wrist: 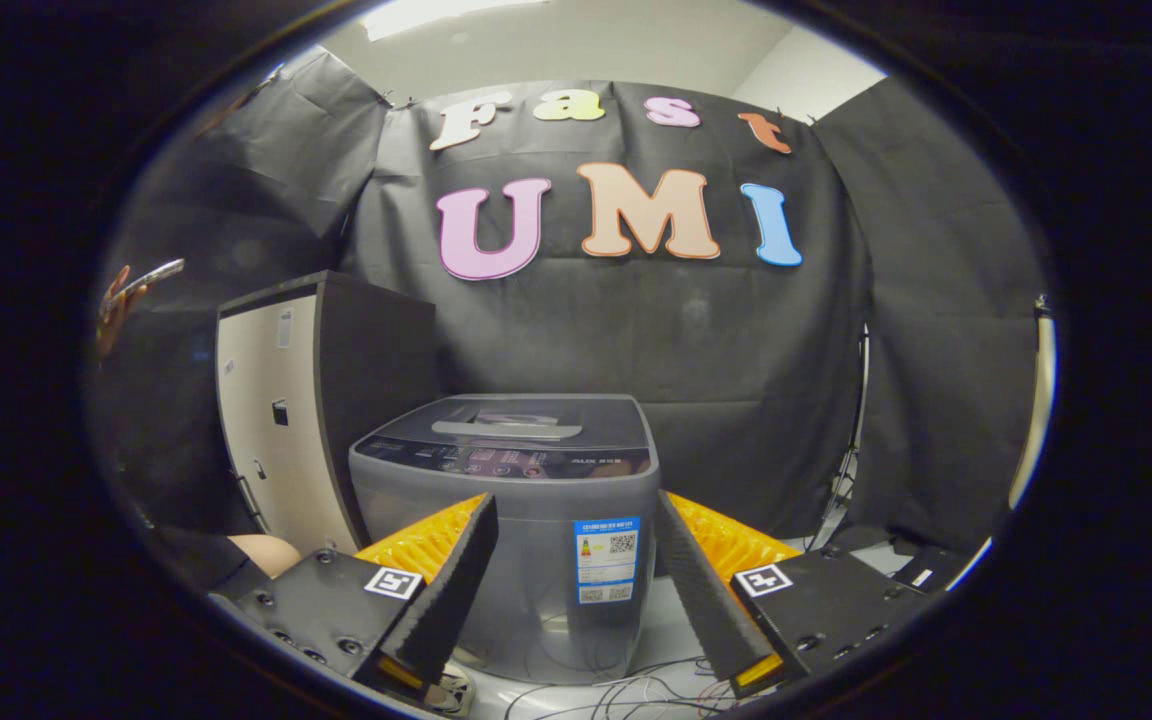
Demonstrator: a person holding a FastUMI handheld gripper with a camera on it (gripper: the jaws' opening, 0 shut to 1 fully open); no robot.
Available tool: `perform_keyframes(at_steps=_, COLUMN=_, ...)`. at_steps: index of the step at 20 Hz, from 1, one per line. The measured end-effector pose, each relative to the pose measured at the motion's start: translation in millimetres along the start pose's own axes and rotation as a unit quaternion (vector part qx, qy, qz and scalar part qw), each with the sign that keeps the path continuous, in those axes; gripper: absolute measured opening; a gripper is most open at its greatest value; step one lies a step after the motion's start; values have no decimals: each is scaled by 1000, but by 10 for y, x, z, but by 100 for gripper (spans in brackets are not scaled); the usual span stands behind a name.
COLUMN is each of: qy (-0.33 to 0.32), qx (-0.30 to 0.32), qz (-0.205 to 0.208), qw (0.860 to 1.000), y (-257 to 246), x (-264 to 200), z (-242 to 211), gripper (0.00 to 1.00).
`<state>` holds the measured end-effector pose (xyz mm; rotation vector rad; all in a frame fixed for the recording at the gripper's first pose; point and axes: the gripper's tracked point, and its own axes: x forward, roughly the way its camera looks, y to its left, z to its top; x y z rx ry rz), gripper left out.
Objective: Put the clothes into the washing machine and then close the washing machine lid.
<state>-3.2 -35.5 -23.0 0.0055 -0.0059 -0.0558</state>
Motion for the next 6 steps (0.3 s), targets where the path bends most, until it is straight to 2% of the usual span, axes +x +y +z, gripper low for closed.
perform_keyframes(at_steps=6, qy=0, qx=0, qz=0, qw=1000, y=5, x=-1, z=2, gripper=98)
